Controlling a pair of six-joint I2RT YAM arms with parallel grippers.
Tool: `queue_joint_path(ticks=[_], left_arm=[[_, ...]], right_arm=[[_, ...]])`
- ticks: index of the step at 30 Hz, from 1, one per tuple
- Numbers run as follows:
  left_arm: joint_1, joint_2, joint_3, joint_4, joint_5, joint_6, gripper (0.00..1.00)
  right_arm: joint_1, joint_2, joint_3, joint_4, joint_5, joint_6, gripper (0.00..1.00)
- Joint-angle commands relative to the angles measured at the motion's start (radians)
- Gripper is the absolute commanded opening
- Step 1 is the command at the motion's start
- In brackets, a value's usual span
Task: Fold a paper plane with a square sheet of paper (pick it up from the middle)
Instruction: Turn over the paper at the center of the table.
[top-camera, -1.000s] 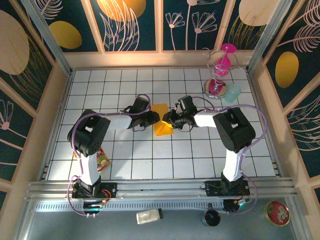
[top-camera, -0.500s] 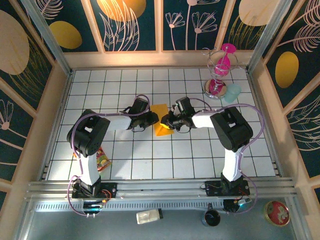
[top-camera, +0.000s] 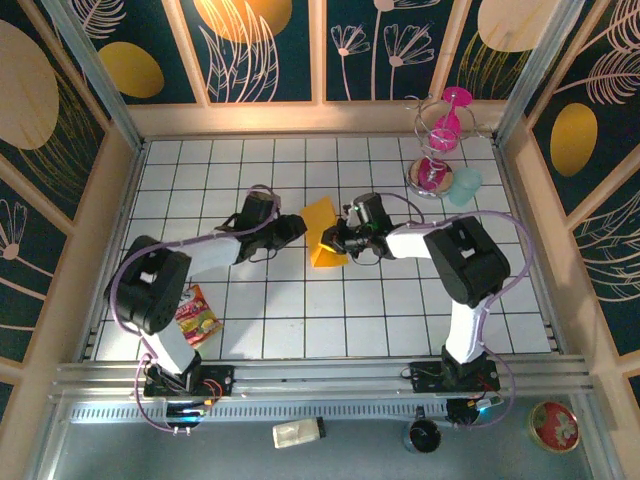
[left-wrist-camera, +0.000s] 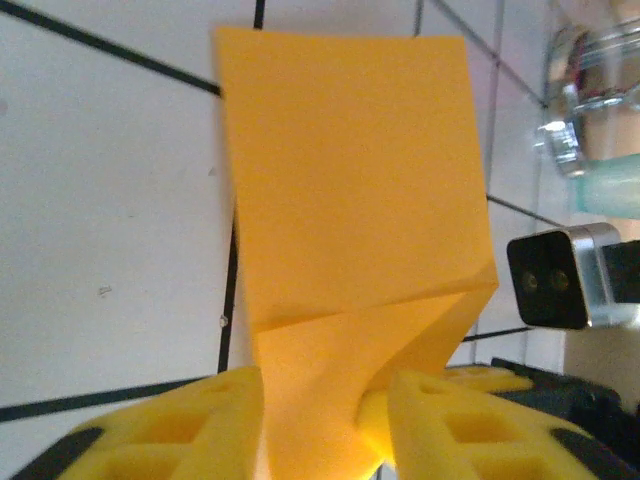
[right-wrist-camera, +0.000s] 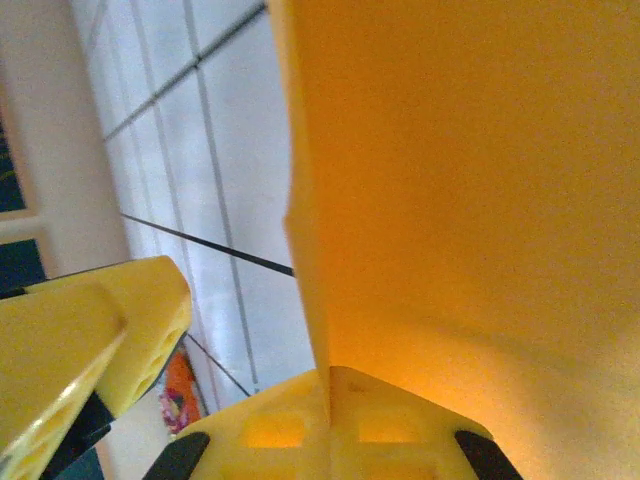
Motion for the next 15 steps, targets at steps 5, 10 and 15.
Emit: queue_joint_path(ticks=[5, 10, 15], left_arm=[[0.056, -0.120, -0.113, 0.288, 0.213, -0.165, 0.65], [0.056, -0.164, -0.158, 0.438, 0.280, -0.212, 0.83], [0.054, -0.153, -0.188, 0.514, 0.316, -0.233, 0.86]], right_arm=[[-0.061, -0.143, -0.019, 0.236, -0.109, -0.017, 0.01], [-0.073, -0.160, -0.022, 0.339, -0.191, 0.043, 0.01], [-0.072, -0.144, -0.020, 0.416, -0.245, 0.098, 0.02]])
